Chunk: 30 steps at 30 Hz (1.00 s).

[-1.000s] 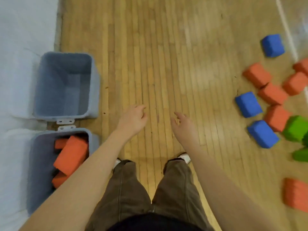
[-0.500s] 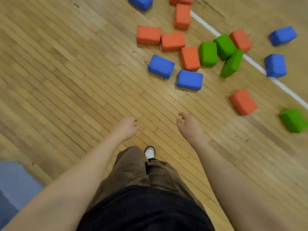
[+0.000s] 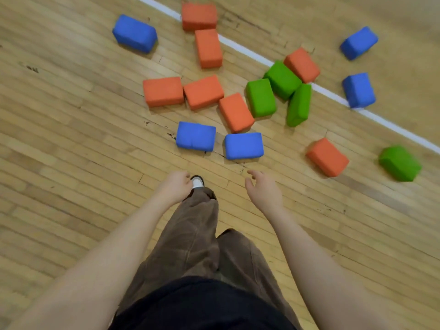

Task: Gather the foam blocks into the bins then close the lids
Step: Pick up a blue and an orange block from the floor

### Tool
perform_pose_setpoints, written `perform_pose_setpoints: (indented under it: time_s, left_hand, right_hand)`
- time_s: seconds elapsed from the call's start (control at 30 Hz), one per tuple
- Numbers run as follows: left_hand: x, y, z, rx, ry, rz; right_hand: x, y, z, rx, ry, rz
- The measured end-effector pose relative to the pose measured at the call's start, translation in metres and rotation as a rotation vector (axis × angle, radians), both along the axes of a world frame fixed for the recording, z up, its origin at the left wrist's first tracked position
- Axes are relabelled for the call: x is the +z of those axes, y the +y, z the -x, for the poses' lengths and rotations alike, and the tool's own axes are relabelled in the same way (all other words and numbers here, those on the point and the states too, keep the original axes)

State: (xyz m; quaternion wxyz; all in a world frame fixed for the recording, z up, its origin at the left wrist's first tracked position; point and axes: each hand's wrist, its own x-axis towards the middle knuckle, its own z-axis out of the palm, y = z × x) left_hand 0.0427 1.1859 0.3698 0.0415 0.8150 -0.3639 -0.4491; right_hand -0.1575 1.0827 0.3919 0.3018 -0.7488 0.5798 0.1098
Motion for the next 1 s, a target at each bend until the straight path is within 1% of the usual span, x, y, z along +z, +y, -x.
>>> perform_pose_setpoints:
  time_s: [0.1,0.23,0.3,0.37,0.43,0.5,0.67,0.77,0.83,0.9,1.0]
  left_hand:
    - [-0.001,-0.066,-0.028,-0.044,-0.011,0.045]
    - [-0.008,-0.143,-0.043,-0.102,0.021,0.100]
    - [-0.022,-0.174,-0.043,-0.120,0.040,0.091]
    - [-0.050,-0.199,-0.039,-0.126,0.053,0.073]
    - [-0.089,-0.223,-0.031,-0.129,0.052,0.059]
    - [-0.139,-0.248,-0.021,-0.143,0.047,0.046]
    - [-0.283,-0.313,0.003,-0.206,0.028,0.130]
    - [-0.383,-0.345,0.015,-0.271,0.025,0.190]
    - [-0.440,-0.361,0.021,-0.329,0.011,0.239]
    - [-0.486,-0.369,0.029,-0.387,-0.013,0.255]
    - [-0.537,-0.364,0.045,-0.539,-0.103,0.220]
  right_hand:
    - [-0.015,-0.041,-0.016,-0.029,0.054,-0.073]
    - [-0.038,-0.085,-0.022,-0.178,0.046,-0.163]
    - [-0.055,-0.108,-0.024,-0.244,0.038,-0.190]
    - [-0.082,-0.133,-0.026,-0.291,0.016,-0.203]
    - [-0.121,-0.158,-0.028,-0.335,-0.035,-0.201]
    - [-0.173,-0.183,-0.025,-0.361,-0.074,-0.197]
    - [-0.328,-0.237,-0.005,-0.388,-0.071,-0.155]
    - [-0.428,-0.259,0.014,-0.387,-0.004,-0.179]
    - [-0.484,-0.266,0.024,-0.344,0.074,-0.167]
    - [-0.528,-0.268,0.033,-0.307,0.135,-0.139]
    - [-0.575,-0.267,0.042,-0.345,0.133,-0.098]
